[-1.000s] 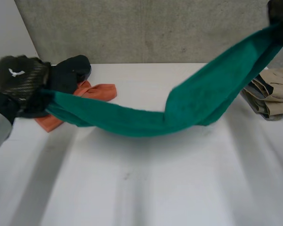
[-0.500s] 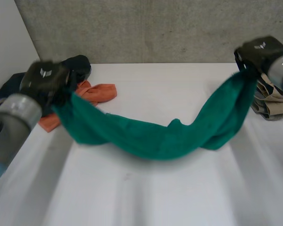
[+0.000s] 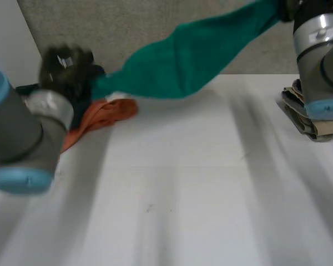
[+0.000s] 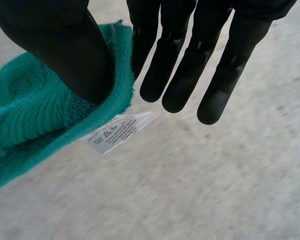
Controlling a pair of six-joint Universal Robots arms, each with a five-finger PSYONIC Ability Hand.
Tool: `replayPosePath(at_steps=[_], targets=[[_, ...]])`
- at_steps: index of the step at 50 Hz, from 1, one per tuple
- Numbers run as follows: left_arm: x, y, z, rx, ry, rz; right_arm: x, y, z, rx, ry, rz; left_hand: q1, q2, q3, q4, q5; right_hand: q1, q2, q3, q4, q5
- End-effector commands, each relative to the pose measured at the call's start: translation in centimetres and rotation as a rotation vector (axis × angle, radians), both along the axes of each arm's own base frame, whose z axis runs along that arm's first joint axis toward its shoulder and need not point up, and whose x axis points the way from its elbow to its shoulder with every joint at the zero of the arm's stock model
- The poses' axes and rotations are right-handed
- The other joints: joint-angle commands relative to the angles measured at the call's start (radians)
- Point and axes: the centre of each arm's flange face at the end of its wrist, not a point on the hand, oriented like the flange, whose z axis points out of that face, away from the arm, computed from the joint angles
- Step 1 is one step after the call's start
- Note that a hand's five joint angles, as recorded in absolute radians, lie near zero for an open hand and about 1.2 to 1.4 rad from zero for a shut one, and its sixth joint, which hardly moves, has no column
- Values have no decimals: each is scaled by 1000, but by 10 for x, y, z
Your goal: Fold the laundry.
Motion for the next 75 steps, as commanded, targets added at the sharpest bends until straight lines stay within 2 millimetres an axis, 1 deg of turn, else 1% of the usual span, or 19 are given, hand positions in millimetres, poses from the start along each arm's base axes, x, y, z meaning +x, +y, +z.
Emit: replayPosePath(at_steps=[1,3,4,5,7,10,13,21,29,41,46,48,49,50,55,59,65,68,75], targets=[[-10,68,-76,235,-120,-119,4,7,-38,122,66,58,238,199,202,194,239,256,215,205,198,236],[-15,85,-84,260,-142,-158,7,10,-44,138,85,88,-38,-78,-75,-83,-37,256,215,205,198,236],[-19,99,-88,279,-162,-193,8,11,-46,143,89,93,-459,-498,-495,-503,-458,256,215,205,198,236],[-22,105,-89,284,-172,-210,9,12,-48,148,94,108,-655,-694,-691,-699,-654,256,215,205,198,236],[-27,121,-92,299,-201,-253,10,13,-50,157,101,117,-923,-962,-959,-967,-922,256,215,205,198,236],[-30,125,-82,285,-190,-270,12,16,-53,166,104,138,-938,-978,-975,-983,-937,256,215,205,198,236],[-32,116,-47,191,-126,-256,23,32,-44,160,88,209,-947,-987,-984,-992,-946,256,215,205,198,236],[-10,37,9,11,-7,-74,24,79,-2,122,12,395,-947,-987,-984,-992,-946,256,215,205,198,236],[-23,-39,-30,58,-28,-66,11,127,39,73,-59,524,-953,-993,-989,-998,-952,256,215,205,198,236],[-48,-88,-99,128,-47,-213,-5,183,72,37,-133,666,-956,-996,-992,-1001,-955,256,215,205,198,236],[-59,-88,-112,175,11,-279,-9,198,81,23,-145,719,-813,-853,-849,-858,-812,256,215,205,198,236],[-61,-87,-115,194,30,-317,-11,197,82,23,-153,714,-406,-446,-443,-451,-406,256,215,205,198,236],[-61,-86,-117,208,38,-335,-12,195,83,24,-156,706,99,59,62,54,100,256,215,205,198,236],[-60,-87,-117,212,40,-333,-18,188,83,24,-160,678,237,197,201,192,238,256,215,205,198,236],[-51,-89,-109,200,29,-239,-43,153,75,69,-157,554,238,199,202,194,239,256,215,205,198,236],[-21,-88,-62,144,37,-124,-62,112,53,167,-165,451,238,199,202,194,239,256,215,205,198,236],[3,-55,-15,105,42,-124,-64,80,13,370,-140,380,238,199,202,194,239,256,215,205,198,236],[10,-33,2,89,37,-128,-65,67,-24,500,-6,289,238,199,202,194,239,256,215,205,198,236],[20,-16,-5,103,-128,-112,-73,53,-71,654,246,71,238,199,202,194,239,256,215,205,198,236]])
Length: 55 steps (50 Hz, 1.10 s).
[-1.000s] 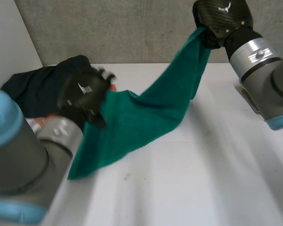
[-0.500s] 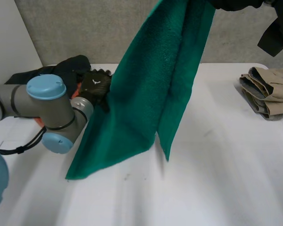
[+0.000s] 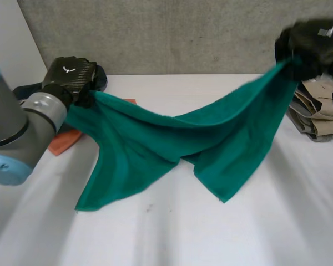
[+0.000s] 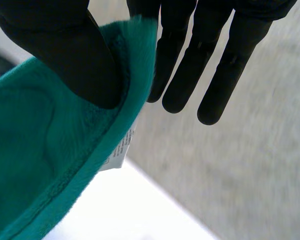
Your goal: Fold the laundry.
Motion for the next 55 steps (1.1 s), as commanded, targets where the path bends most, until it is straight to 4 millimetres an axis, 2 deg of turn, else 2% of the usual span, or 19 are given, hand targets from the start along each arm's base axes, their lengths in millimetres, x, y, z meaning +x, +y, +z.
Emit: replayPosePath(at_steps=[1,4,7,12,14,15,17,18,19,22,24,26,30,35,39,43,47,51,55], targets=[[6,15,-10,1,-172,-4,-7,-14,-55,133,371,-139,214,200,208,197,252,256,215,205,197,233],[6,8,-28,7,-295,-10,-2,-19,-65,131,447,-150,214,200,208,197,252,256,215,205,197,233],[3,-10,-49,7,-391,-9,18,-21,-74,114,483,-127,214,200,208,197,252,256,215,205,197,233],[-10,-55,-46,-91,-408,6,40,-57,-69,-18,448,-171,214,200,208,197,252,256,215,205,197,233],[-19,-80,-21,-209,-362,30,42,-75,-57,-112,410,-228,214,200,208,197,252,256,215,205,197,233],[-22,-87,-9,-264,-344,39,43,-94,-40,-233,350,-300,214,200,208,197,252,256,215,205,197,233],[-27,-100,18,-396,-299,66,44,-109,-18,-377,270,-366,214,200,208,197,252,256,215,205,197,233],[-30,-108,51,-548,-239,98,44,-114,-6,-450,227,-396,214,200,208,197,252,256,215,205,197,233],[-32,-109,68,-627,-205,114,45,-121,20,-620,137,-446,214,200,208,197,252,256,215,205,197,233],[-34,-109,109,-851,-62,171,49,-121,49,-829,21,-471,214,200,208,197,252,256,215,205,197,233],[-36,-101,132,-960,24,185,49,-120,55,-869,-3,-471,214,200,208,197,252,256,215,205,197,233],[-38,-94,138,-969,40,177,50,-119,58,-879,-29,-457,214,200,208,197,252,256,215,205,197,233],[-37,-84,123,-860,6,158,51,-115,57,-839,-85,-410,214,200,208,197,252,256,215,205,197,233],[-32,-64,76,-665,-70,133,45,-106,43,-744,-70,-367,214,200,208,197,252,256,215,205,197,233],[-22,-46,35,-525,-124,131,44,-99,9,-620,-2,-325,214,200,208,197,252,256,215,205,197,233],[-16,-27,-12,-391,-175,102,45,-86,-45,-427,89,-258,214,200,208,197,252,256,215,205,197,233],[-10,-9,-61,-251,-233,74,27,-71,-108,-196,187,-227,214,200,208,197,252,256,215,205,197,233],[-4,0,-91,-176,-265,68,13,-57,-145,-68,234,-207,214,200,208,197,252,256,215,205,197,233],[-2,-2,-127,-109,-294,62,7,-50,-161,-14,251,-194,157,142,150,140,194,256,215,205,197,233]])
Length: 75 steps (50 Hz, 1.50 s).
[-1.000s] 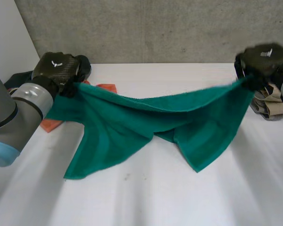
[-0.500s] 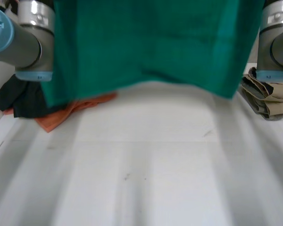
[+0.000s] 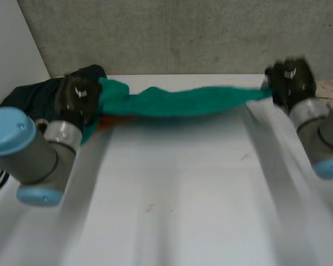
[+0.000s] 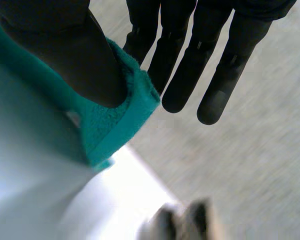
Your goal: Fold the laundry.
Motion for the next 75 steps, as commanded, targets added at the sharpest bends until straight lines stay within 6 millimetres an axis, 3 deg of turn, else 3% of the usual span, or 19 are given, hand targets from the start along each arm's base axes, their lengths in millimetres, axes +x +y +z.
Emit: replayPosePath(at_steps=[1,2,10,15,23,28,29,32,36,42,52,59,69,74,75], targets=[[6,4,-64,133,-52,7,-18,19,-47,171,42,5,46,29,34,24,83,256,214,204,197,217],[8,2,-70,146,-58,13,-19,19,-47,172,42,3,-191,-208,-203,-212,-153,256,214,204,197,217],[32,-18,-76,165,-55,82,-23,14,-42,157,34,-12,-636,-653,-648,-657,-598,256,214,204,197,217],[38,-20,-78,176,-52,91,-24,14,-41,157,34,-17,-640,-657,-651,-661,-602,256,214,204,197,217],[50,-25,-81,240,46,72,-24,17,-44,182,39,-16,-517,-534,-529,-538,-479,256,214,204,197,217],[56,-27,-83,344,149,20,-24,19,-46,190,40,-15,-106,-123,-118,-127,-68,256,214,204,197,217],[57,-27,-83,377,178,2,-24,19,-45,188,42,-15,60,43,49,39,98,256,214,204,197,217],[58,-28,-82,416,208,-11,-24,19,-46,191,41,-15,176,159,165,155,214,256,214,204,197,217],[62,-28,-82,455,212,-2,-25,19,-46,199,42,-16,156,139,144,135,194,256,214,204,197,217],[66,-24,-81,468,210,9,-24,21,-47,221,46,-12,-369,-386,-381,-390,-331,256,214,204,197,217],[67,-15,-79,476,205,4,-24,21,-46,219,48,-10,-457,-474,-469,-479,-420,256,214,204,197,217],[64,-19,-80,466,200,-3,-24,21,-47,222,48,-12,-455,-472,-466,-476,-417,256,214,204,197,217],[62,-42,-90,427,132,-3,-24,21,-47,222,48,-13,-387,-404,-399,-409,-350,256,214,204,197,217],[60,-50,-98,442,114,-5,-25,21,-46,222,48,-18,-132,-149,-144,-154,-94,256,214,204,197,217],[61,-50,-99,456,112,-2,-25,21,-46,222,48,-18,11,-6,-1,-11,48,256,214,204,197,217]])
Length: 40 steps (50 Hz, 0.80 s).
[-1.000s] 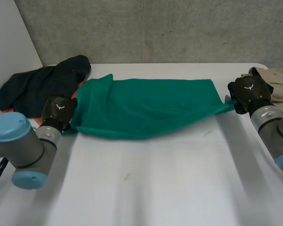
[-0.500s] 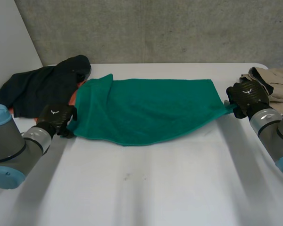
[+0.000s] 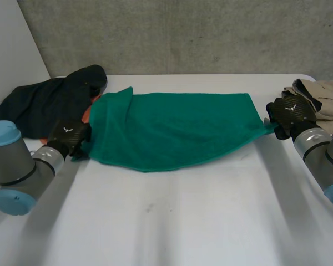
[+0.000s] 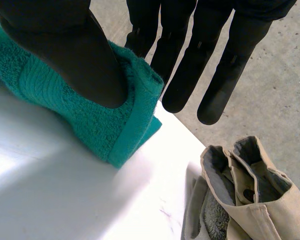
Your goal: Fold the laundry.
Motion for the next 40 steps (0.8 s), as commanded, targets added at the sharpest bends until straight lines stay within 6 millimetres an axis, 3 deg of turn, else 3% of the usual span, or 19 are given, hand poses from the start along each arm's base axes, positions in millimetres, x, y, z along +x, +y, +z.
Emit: replayPosePath(at_steps=[1,2,7,12,18,21,26,40], targets=[[-2,-9,-10,31,-24,-6,-1,0,0,0,0,-4,505,521,521,519,523,256,213,203,196,217],[-1,-8,-10,40,-26,-5,-1,0,0,0,0,-4,608,623,623,622,625,256,213,203,196,217],[-1,-3,-6,65,-30,1,-1,0,3,-3,0,-7,609,624,624,623,626,256,213,203,196,217],[-1,6,22,27,-21,0,-1,3,16,-17,-2,-3,609,624,624,623,626,256,213,203,196,217],[1,14,20,49,-20,-3,0,6,17,-5,-1,4,609,624,624,623,626,256,213,203,196,217],[2,16,16,64,-23,-2,0,7,16,-3,-1,5,132,147,147,145,149,256,213,203,196,217],[3,21,11,88,-28,-3,0,7,16,-4,1,5,22,37,38,36,40,256,213,203,196,217],[1,15,10,75,-26,-9,1,8,15,0,3,7,-16,-1,-1,-2,1,256,213,203,196,217]])
